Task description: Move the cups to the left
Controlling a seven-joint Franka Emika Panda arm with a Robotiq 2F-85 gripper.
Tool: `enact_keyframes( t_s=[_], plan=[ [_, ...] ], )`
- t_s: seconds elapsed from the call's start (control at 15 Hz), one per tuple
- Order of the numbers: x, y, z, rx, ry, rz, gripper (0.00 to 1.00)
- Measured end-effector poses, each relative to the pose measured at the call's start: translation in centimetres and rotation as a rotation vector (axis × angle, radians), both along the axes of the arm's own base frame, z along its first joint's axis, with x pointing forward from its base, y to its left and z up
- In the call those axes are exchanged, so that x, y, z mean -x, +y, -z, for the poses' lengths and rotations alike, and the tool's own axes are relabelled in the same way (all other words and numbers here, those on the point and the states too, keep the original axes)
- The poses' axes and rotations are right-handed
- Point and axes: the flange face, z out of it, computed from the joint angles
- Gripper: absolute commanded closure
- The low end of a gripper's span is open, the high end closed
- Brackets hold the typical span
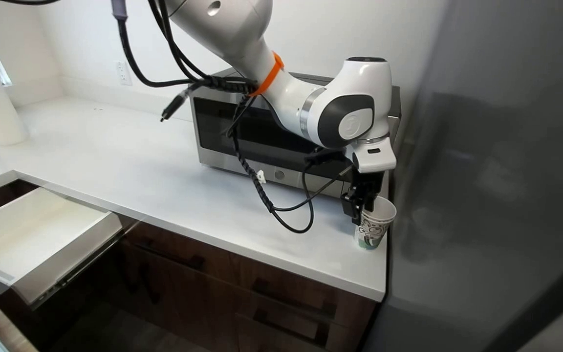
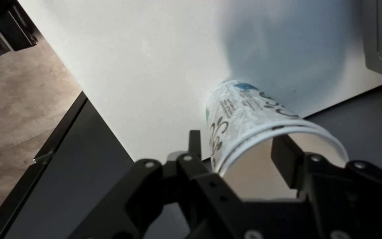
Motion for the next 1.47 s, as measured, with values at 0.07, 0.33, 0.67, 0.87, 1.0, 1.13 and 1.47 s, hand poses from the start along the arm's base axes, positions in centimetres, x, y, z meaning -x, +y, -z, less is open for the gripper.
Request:
enact_keyframes(
  t_s=[0.07,0.33,0.67,0.87,1.0,1.13,1.47],
  plan=[
    [0.0,0.0,0.2,0.001,0.001,0.000,0.76],
    [0.0,-0.1,0.2,0.005,-0.004,0.000,1.00],
    [0.8,1.0,-1.0,0.007,0.013,-0.105,0.99],
    [3.4,3.3,-2.1,-0.003,0.057,-0.273,0.99],
    [6.0,4.5,-2.9,-0.015,0.086,-0.386,0.99],
    [8.8,5.5,-3.8,-0.023,0.108,-0.496,0.99],
    [13.5,9.6,-7.1,-0.019,0.137,-0.773,0.99]
  ],
)
